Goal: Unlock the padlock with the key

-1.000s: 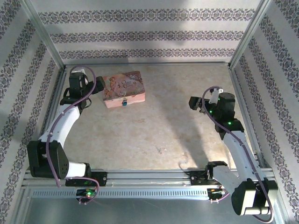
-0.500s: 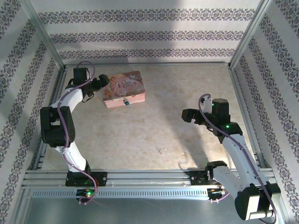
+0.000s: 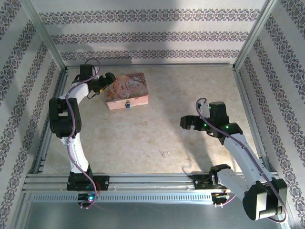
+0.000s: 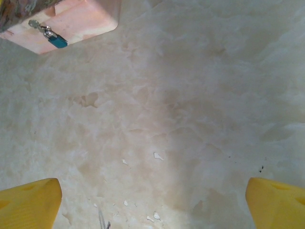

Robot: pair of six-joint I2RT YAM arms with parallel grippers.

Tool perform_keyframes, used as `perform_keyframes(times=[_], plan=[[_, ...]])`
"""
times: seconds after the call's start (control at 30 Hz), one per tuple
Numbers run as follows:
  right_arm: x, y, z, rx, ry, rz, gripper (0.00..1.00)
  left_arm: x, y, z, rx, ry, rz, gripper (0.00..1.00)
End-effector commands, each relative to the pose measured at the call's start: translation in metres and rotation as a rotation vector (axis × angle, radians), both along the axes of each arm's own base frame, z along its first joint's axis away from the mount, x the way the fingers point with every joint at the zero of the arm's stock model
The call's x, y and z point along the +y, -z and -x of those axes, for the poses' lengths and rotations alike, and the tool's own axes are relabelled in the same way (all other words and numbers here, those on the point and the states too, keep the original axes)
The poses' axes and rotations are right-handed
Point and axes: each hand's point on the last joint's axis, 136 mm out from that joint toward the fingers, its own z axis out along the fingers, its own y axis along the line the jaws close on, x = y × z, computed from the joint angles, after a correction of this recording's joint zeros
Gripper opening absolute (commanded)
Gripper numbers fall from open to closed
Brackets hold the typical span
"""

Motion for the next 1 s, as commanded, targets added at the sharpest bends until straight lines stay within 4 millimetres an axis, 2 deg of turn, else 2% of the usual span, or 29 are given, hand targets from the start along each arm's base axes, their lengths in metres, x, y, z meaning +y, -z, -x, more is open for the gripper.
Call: perform_keyframes(times=[0.0,0.3,0.53,0.97], plan=[[0.003,-0.001,0.001,0.001,-0.025,0.03,0.98,-0.028,-0.002,-0.001,0.011,0.098,0.008,0.95],[0.021,0.004,0.013,0.099,-0.075,0.061,0.98,-0.081,-0.002,-0.007,0.014,0.226,-0.007,0.95],[0.035,0.013,0.028,0.174,-0.108,0.062,0.94,-0.124,0.0,-0.01,0.012,0.319,-0.012,0.94],[0.055,0.032,0.056,0.28,-0.118,0.071,0.79,-0.2,0.004,0.002,0.004,0.48,-0.001,0.95]])
